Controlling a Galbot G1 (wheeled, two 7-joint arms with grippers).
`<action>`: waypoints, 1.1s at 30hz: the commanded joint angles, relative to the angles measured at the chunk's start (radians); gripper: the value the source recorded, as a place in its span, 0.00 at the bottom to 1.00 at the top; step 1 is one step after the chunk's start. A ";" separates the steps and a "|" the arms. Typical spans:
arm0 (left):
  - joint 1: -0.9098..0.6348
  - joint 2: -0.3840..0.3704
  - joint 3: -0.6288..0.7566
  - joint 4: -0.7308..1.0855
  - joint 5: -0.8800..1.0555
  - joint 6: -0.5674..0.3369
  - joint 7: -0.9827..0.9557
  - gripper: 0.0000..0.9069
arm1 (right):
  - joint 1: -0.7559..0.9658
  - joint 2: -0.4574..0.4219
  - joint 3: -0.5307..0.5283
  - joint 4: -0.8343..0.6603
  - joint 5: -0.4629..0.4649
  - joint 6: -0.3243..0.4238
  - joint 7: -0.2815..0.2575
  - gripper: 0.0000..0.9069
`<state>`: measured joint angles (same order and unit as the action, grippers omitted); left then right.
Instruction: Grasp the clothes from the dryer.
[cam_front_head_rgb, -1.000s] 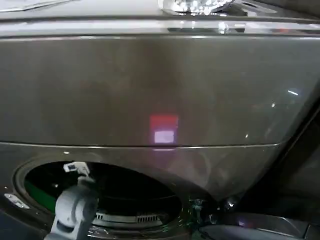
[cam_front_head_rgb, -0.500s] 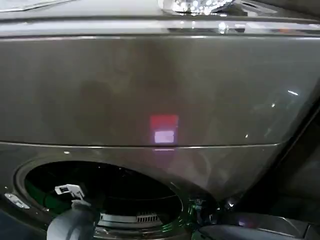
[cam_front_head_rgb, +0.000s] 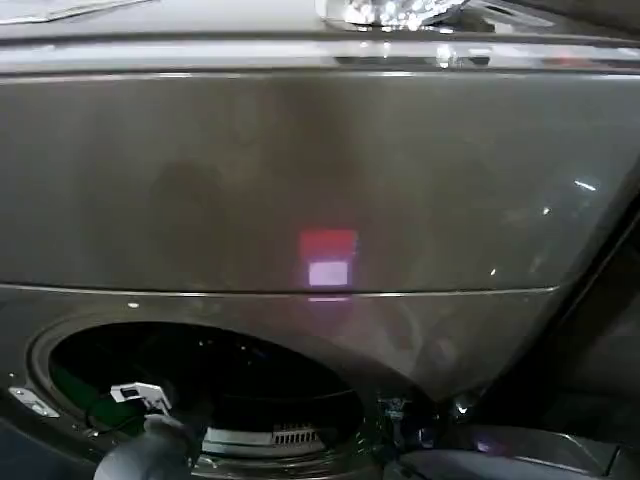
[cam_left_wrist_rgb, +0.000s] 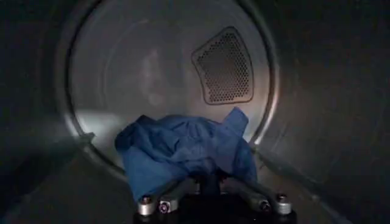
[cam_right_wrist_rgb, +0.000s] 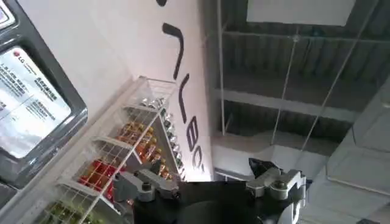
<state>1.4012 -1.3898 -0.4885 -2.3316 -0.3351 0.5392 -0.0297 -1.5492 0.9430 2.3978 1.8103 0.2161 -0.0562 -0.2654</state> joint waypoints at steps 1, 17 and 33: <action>0.005 -0.002 0.003 0.000 0.011 -0.004 0.003 0.00 | 0.009 0.000 -0.007 0.007 0.000 -0.006 -0.005 1.00; -0.006 -0.005 0.023 0.021 0.027 -0.009 0.002 0.00 | 0.022 0.002 -0.021 0.013 -0.008 -0.014 -0.014 1.00; -0.008 -0.005 0.022 0.024 0.033 -0.012 0.005 0.00 | 0.019 0.006 -0.009 0.019 -0.024 -0.011 -0.016 1.00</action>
<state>1.3908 -1.3953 -0.4698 -2.3094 -0.3069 0.5274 -0.0242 -1.5293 0.9444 2.3869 1.8267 0.1978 -0.0680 -0.2814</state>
